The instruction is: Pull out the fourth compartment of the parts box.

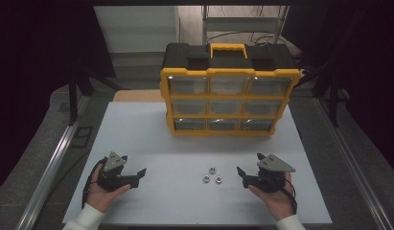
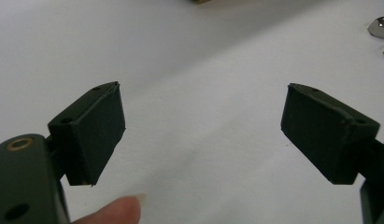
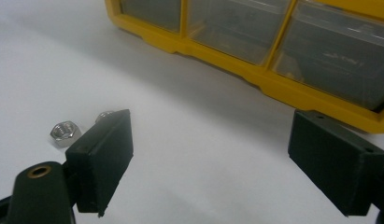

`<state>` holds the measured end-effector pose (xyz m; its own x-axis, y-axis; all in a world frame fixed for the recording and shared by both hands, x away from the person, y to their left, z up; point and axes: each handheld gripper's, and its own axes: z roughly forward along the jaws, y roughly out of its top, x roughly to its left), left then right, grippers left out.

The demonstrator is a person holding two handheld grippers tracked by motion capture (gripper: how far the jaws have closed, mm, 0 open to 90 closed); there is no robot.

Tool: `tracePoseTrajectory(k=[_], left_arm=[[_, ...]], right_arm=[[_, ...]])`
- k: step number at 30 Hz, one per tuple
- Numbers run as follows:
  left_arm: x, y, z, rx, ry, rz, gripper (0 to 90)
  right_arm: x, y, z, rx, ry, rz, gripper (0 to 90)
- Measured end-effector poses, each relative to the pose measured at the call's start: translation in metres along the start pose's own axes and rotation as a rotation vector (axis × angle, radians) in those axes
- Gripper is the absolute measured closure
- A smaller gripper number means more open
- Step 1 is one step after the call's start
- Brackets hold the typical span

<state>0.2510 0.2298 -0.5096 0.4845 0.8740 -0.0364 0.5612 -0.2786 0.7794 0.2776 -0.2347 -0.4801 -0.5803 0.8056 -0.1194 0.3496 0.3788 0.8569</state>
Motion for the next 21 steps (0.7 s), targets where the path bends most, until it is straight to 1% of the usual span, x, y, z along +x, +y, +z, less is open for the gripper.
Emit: tracePoseTrajectory(k=[4,10,16,18,21], left_arm=[[0.000,0.000,-0.001,-0.005,-0.004,-0.003,14.3],[0.001,0.000,-0.002,-0.007,0.005,-0.002,14.3],[0.002,0.001,-0.003,-0.010,0.011,-0.006,14.3],[0.002,0.001,-0.002,-0.009,0.009,-0.010,14.3],[0.001,0.001,-0.001,-0.008,0.006,-0.006,14.3]], right_arm=[[0.005,0.003,0.004,-0.002,-0.001,-0.004,14.5],[0.014,0.007,0.006,-0.009,0.007,-0.019,14.5],[0.016,0.014,0.008,-0.020,0.013,-0.002,14.7],[0.017,0.017,0.011,-0.011,0.026,-0.006,14.6],[0.017,0.021,0.014,-0.002,0.023,-0.014,15.0]])
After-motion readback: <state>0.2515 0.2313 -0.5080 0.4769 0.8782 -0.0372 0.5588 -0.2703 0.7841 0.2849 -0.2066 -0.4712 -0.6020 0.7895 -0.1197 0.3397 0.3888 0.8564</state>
